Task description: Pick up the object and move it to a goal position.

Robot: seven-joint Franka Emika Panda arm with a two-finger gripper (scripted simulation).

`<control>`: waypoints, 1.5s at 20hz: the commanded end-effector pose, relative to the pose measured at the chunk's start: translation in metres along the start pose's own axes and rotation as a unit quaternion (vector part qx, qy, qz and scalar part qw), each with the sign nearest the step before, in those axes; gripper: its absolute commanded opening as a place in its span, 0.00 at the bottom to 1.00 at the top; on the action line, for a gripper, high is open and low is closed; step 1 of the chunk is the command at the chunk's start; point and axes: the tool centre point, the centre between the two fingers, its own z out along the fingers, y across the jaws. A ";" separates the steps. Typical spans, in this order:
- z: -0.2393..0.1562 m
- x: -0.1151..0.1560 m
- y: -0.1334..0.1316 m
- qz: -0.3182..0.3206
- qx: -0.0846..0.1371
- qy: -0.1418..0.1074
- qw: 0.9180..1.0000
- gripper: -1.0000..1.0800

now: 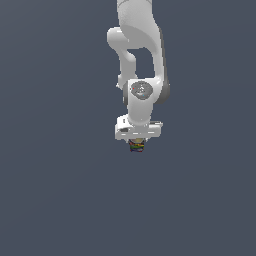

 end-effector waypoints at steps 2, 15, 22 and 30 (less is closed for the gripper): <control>-0.025 0.005 0.014 0.000 0.000 0.002 1.000 0.00; -0.149 0.026 0.087 0.000 0.001 0.003 1.000 0.00; -0.218 0.038 0.127 0.000 0.001 0.003 1.000 0.00; -0.279 0.051 0.163 0.000 0.000 0.003 1.000 0.00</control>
